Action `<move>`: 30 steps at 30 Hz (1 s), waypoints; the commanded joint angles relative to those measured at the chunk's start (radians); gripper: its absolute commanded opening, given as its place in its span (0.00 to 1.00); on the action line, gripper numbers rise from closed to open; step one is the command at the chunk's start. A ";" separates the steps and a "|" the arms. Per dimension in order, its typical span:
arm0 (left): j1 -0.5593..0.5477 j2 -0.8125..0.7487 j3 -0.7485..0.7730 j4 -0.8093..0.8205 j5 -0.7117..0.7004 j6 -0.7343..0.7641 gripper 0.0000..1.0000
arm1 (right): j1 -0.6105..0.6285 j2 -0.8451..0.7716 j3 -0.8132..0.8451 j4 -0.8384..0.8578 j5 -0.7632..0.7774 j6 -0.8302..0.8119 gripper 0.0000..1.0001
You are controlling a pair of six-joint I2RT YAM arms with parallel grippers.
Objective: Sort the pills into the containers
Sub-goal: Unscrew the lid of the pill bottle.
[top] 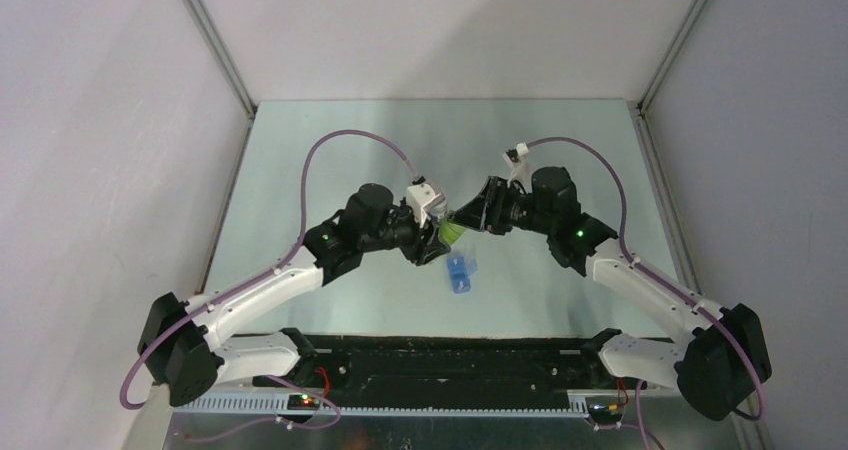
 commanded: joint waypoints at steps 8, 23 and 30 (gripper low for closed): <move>0.026 -0.029 0.094 0.101 0.176 -0.076 0.00 | -0.208 -0.039 0.008 0.087 -0.423 -0.407 0.87; 0.031 0.061 0.211 0.013 0.125 0.006 0.00 | 0.033 -0.103 0.015 0.074 0.273 0.077 0.87; 0.031 0.054 0.192 0.014 0.119 0.005 0.00 | 0.039 -0.098 0.017 0.060 0.278 0.110 0.70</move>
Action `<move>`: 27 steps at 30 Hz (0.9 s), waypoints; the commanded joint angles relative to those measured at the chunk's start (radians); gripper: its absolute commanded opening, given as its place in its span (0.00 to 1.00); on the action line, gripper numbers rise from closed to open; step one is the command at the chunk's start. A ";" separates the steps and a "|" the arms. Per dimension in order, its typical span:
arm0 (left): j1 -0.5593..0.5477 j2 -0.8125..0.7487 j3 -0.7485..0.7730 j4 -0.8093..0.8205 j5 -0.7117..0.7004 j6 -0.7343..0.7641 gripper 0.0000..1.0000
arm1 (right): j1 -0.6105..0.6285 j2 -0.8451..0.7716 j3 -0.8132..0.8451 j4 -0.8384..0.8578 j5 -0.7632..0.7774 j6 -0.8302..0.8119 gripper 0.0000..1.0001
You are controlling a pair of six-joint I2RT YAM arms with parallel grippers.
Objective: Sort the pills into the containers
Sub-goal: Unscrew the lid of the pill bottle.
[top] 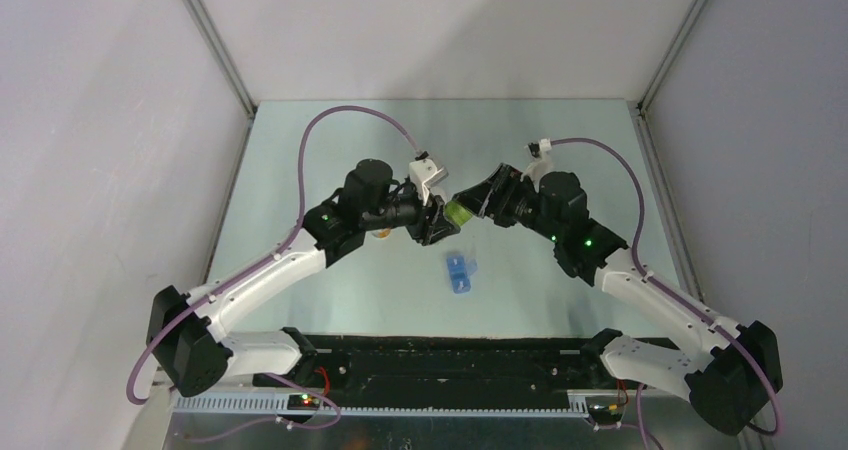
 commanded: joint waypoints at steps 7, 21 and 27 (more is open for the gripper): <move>0.000 -0.027 -0.008 0.064 0.017 -0.012 0.00 | -0.028 -0.018 0.018 0.035 -0.042 0.063 0.74; 0.063 -0.085 -0.094 0.208 0.197 -0.152 0.00 | -0.131 0.006 -0.079 0.414 -0.551 -0.073 0.31; 0.080 -0.103 -0.101 0.183 0.247 -0.142 0.00 | -0.148 0.075 -0.078 0.512 -0.741 -0.126 0.38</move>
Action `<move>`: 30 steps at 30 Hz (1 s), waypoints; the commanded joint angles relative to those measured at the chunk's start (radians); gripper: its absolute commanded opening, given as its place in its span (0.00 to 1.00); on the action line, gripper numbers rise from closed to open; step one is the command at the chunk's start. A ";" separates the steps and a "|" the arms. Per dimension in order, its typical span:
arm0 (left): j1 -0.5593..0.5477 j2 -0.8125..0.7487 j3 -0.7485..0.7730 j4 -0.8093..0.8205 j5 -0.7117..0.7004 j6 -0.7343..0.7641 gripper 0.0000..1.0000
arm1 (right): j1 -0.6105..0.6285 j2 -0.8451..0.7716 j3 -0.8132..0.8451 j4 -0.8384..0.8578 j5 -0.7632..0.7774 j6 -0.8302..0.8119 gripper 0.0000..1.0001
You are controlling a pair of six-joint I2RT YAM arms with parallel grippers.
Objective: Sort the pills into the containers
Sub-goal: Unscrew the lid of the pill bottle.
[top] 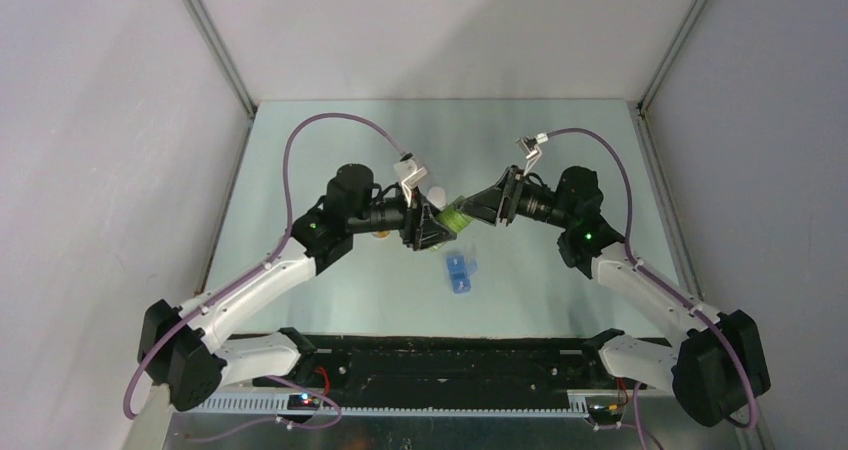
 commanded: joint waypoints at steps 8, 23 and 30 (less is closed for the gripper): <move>0.019 -0.061 -0.041 0.066 -0.029 0.045 0.00 | 0.096 -0.048 0.009 -0.147 0.438 0.030 0.99; 0.019 -0.067 -0.062 0.077 -0.105 0.034 0.00 | 0.215 -0.069 -0.065 -0.021 0.617 0.268 0.39; 0.024 -0.040 -0.008 0.050 0.008 -0.052 0.00 | 0.097 0.011 -0.070 0.226 0.009 -0.029 0.36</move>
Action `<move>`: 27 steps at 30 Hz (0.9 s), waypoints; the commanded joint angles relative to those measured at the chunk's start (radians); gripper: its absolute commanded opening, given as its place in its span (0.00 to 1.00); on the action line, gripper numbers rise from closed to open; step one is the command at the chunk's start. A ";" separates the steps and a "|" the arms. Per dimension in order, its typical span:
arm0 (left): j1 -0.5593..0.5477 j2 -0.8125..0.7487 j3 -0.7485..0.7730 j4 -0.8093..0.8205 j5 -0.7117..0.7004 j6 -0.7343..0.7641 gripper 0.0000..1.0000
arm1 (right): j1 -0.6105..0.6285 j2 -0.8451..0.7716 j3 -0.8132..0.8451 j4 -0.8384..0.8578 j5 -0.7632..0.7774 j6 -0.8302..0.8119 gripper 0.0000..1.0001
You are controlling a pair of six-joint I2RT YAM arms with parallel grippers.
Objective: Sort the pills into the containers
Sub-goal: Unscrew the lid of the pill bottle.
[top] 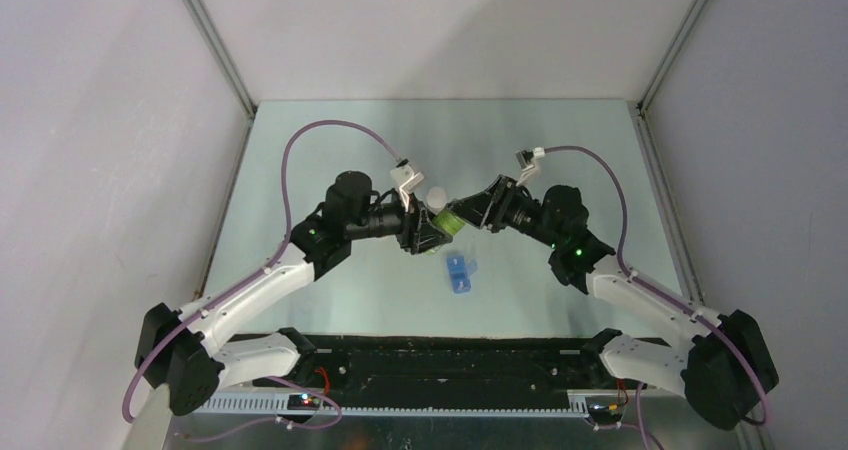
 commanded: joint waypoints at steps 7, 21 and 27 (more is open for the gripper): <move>0.018 0.014 0.063 0.029 0.061 -0.062 0.00 | -0.170 0.056 0.010 0.176 -0.405 -0.180 0.95; 0.019 0.004 0.054 -0.031 -0.013 0.040 0.00 | -0.076 -0.023 0.104 -0.265 -0.030 -0.020 0.82; 0.019 0.004 0.052 -0.027 -0.009 0.041 0.00 | -0.054 0.018 0.133 -0.265 -0.058 0.025 0.77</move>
